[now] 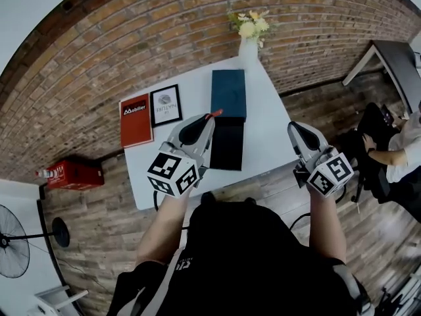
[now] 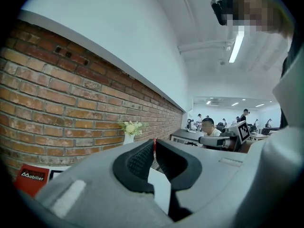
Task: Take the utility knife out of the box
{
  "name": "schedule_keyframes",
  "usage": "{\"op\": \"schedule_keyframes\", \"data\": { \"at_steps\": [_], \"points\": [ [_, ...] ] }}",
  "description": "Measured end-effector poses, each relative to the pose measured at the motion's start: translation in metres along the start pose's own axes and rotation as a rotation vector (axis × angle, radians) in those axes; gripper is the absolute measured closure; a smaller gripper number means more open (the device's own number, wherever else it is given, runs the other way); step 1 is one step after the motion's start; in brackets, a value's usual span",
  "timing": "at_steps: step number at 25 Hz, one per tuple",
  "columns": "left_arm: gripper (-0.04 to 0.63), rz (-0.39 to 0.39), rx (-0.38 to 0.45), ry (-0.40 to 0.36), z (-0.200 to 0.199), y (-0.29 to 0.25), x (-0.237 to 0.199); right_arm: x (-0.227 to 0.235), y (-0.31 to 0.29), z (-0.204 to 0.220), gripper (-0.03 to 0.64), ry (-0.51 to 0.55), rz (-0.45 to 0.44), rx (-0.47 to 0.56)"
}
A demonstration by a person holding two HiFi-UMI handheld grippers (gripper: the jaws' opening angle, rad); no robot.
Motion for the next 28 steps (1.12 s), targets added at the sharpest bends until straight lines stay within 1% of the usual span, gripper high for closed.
{"op": "schedule_keyframes", "data": {
  "at_steps": [4, 7, 11, 13, 15, 19, 23, 28],
  "points": [
    [0.577, -0.005, 0.016, -0.035, -0.005, 0.006, -0.019, -0.01, -0.008, -0.005, 0.618, 0.023, 0.027, 0.021],
    [0.577, -0.003, 0.025, -0.062, -0.011, 0.006, -0.032, -0.015, -0.016, -0.02, 0.618, 0.05, 0.045, 0.052],
    [0.577, 0.023, 0.017, -0.094, -0.024, 0.001, -0.046, -0.025, -0.027, -0.046, 0.618, 0.133, 0.048, 0.073],
    [0.577, 0.024, 0.016, -0.104, -0.031, -0.001, -0.053, -0.028, -0.031, -0.055, 0.618, 0.171, 0.067, 0.078],
    [0.577, 0.02, 0.026, -0.106, -0.036, -0.001, -0.058, -0.031, -0.033, -0.059, 0.618, 0.188, 0.09, 0.085],
    [0.577, 0.02, 0.03, -0.1, -0.031, 0.002, -0.058, -0.039, -0.036, -0.05, 0.618, 0.184, 0.112, 0.07],
    [0.577, 0.022, 0.004, -0.064, -0.012, 0.006, -0.055, -0.04, -0.039, -0.03, 0.618, 0.158, 0.115, 0.021],
    [0.577, 0.006, -0.011, -0.033, 0.002, 0.014, -0.051, -0.045, -0.04, -0.019, 0.618, 0.141, 0.107, -0.003]
  ]
}}
Point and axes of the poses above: the fingertips, and each gripper's own axes: y backward along the fingers, x to its right, z out of its underside, the point moved 7 cm from there along y, backward along the fingers, and after that the axes turned 8 degrees about -y, right-handed, at the moved point
